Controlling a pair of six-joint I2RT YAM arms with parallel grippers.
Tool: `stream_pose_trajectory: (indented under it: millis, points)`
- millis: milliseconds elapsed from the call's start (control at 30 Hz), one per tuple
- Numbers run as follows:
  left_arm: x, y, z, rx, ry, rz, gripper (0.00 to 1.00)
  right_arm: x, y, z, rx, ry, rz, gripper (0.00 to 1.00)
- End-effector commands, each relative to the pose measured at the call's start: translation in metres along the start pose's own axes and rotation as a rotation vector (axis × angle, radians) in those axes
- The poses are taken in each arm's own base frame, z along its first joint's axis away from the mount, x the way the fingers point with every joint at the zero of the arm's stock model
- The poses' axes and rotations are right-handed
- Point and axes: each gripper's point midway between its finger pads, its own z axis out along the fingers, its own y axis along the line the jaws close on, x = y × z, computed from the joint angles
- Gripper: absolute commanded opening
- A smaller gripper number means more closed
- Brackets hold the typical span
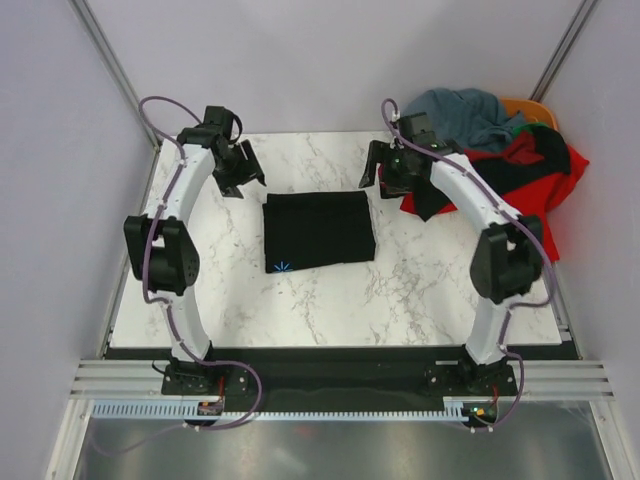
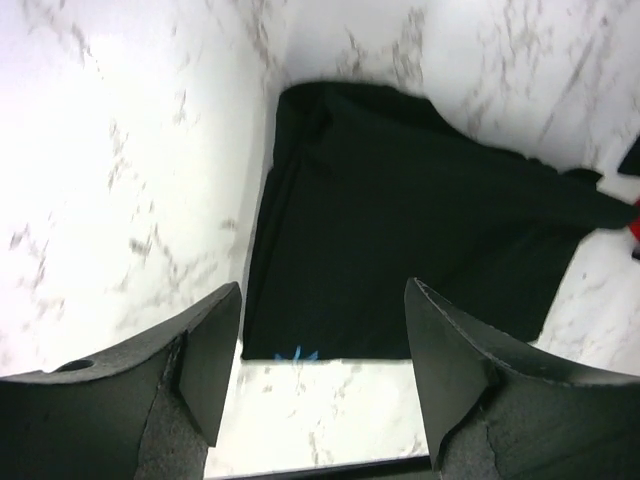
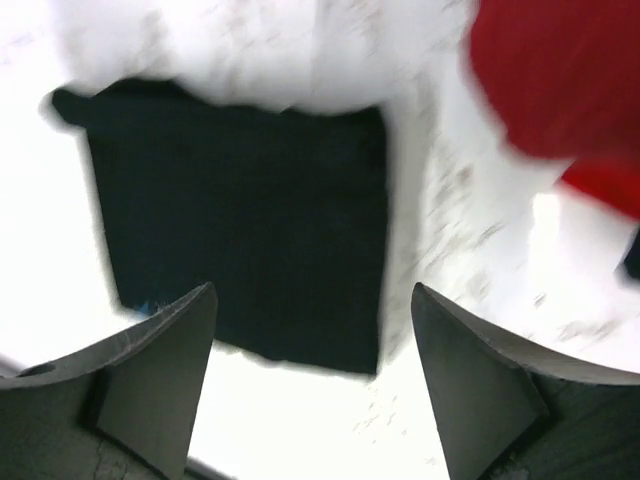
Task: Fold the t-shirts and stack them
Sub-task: Fold the tshirt
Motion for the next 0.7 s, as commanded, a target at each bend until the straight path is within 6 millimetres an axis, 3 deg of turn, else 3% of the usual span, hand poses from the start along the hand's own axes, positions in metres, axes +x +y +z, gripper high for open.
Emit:
stream_pose_trajectory:
  millis: [0,33,100,200,267,333,367,400,500,567,600,667]
  points:
    - [0.018,-0.004,-0.059,-0.027,-0.112,0.023,0.73,0.021,0.057,-0.052,-0.226,-0.066,-0.043,0.85]
    - [0.035,-0.001,-0.049,-0.040,-0.075,0.027,0.73,0.045,0.064,-0.044,-0.265,-0.024,-0.031,0.83]
    - [0.062,-0.018,-0.041,0.001,-0.043,0.076,0.71,0.070,0.081,-0.040,-0.339,0.029,-0.030,0.78]
    - [0.107,-0.051,-0.023,0.064,0.039,0.140,0.70,0.104,0.090,-0.019,-0.420,0.121,0.005,0.73]
    - [0.136,-0.077,-0.010,0.142,0.097,0.155,0.69,0.121,0.083,-0.003,-0.430,0.174,0.027,0.72]
    - [0.168,-0.077,0.007,0.144,0.169,0.155,0.68,0.140,0.059,0.015,-0.386,0.220,0.038,0.71]
    - [0.174,-0.075,0.013,0.145,0.178,0.154,0.68,0.149,0.043,0.024,-0.355,0.239,0.040,0.70]
    - [0.186,-0.062,0.027,0.122,0.201,0.144,0.68,0.164,0.015,0.031,-0.302,0.270,0.078,0.69]
    - [0.209,-0.033,0.059,0.082,0.246,0.139,0.68,0.191,-0.033,0.039,-0.216,0.301,0.115,0.68]
    - [0.222,-0.009,0.079,0.014,0.287,0.163,0.67,0.200,-0.042,0.036,-0.202,0.310,0.108,0.68]
    - [0.228,0.003,0.085,-0.015,0.305,0.180,0.66,0.212,-0.047,0.034,-0.194,0.328,0.103,0.68]
    - [0.231,0.019,0.092,-0.068,0.303,0.188,0.66,0.216,-0.048,0.027,-0.190,0.319,0.096,0.69]
